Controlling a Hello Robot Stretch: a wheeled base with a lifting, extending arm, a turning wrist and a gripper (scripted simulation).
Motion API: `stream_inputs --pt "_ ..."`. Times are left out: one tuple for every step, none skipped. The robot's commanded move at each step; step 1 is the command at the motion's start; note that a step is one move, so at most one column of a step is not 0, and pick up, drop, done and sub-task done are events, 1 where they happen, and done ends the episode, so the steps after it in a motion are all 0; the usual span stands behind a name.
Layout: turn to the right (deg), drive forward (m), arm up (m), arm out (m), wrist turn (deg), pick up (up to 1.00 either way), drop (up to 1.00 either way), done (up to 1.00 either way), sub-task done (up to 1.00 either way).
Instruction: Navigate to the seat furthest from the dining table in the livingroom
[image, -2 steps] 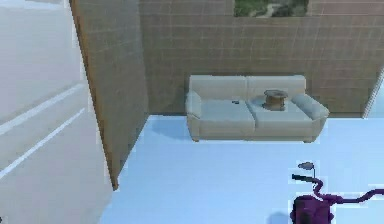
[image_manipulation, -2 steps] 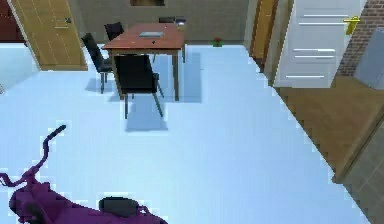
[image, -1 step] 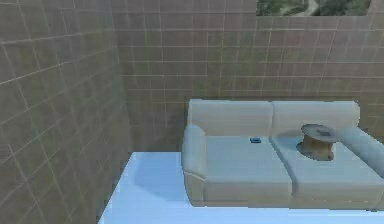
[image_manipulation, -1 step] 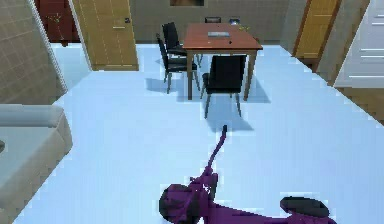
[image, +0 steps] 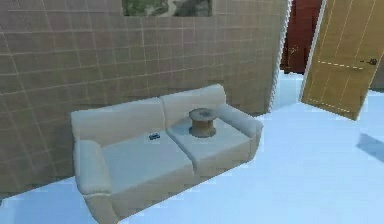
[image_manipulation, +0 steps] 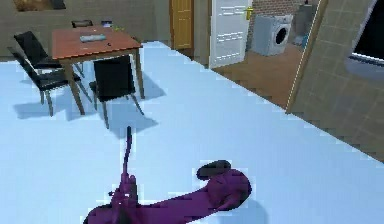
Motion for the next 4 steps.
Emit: stream_inputs --pt "0.0 0.05 0.0 0.0 0.0 0.0 0.0 0.0 0.0" --pt "12.0 0.0 0.0 0.0 0.0 0.0 0.0 0.0 0.0" --pt "0.0 0.65 0.0 0.0 0.0 0.0 0.0 0.0 0.0" --pt "45.0 0.0 0.0 0.0 0.0 0.0 0.0 0.0 0.0"
